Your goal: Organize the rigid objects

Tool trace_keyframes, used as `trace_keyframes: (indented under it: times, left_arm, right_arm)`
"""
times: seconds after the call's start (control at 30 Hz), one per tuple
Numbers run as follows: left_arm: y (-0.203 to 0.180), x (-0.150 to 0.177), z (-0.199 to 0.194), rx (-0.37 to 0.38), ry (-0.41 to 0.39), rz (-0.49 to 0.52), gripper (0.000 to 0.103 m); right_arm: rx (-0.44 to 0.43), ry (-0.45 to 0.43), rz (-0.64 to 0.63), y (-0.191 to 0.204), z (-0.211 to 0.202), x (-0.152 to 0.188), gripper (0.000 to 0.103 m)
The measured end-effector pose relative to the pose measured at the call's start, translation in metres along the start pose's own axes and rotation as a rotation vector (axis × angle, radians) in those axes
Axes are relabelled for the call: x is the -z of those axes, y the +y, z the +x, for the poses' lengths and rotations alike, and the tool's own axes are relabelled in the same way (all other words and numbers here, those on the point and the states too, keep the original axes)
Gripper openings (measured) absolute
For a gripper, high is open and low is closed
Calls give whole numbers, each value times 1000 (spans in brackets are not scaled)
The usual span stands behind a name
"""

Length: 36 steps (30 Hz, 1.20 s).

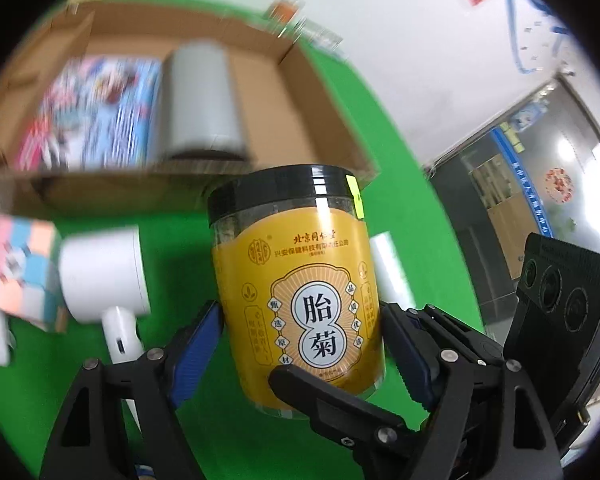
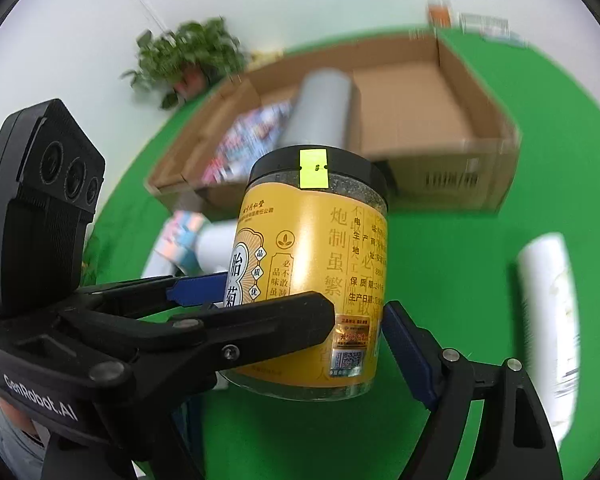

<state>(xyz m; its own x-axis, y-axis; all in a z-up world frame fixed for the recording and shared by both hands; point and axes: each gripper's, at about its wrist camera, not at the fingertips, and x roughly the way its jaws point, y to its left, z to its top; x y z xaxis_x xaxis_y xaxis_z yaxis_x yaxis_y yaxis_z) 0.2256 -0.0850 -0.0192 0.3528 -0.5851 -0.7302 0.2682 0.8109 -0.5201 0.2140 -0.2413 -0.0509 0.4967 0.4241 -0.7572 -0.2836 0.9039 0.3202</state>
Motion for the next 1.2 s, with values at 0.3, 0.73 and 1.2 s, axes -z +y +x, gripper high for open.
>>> trace_keyframes:
  times: [0.3,0.73,1.2]
  left_arm:
    - [-51,-34,-56,-13,-188,191,79]
    - [-65,-83,-51,-4,-214,250,79]
    - [-31,-134,19,-22,-92,153,79]
  right_arm:
    - [61,-224,-93,29,-73,-39,80]
    - [98,-277,-114,24,-90,-81,81]
    - [105,-112,-74,-22,-2,-144,81]
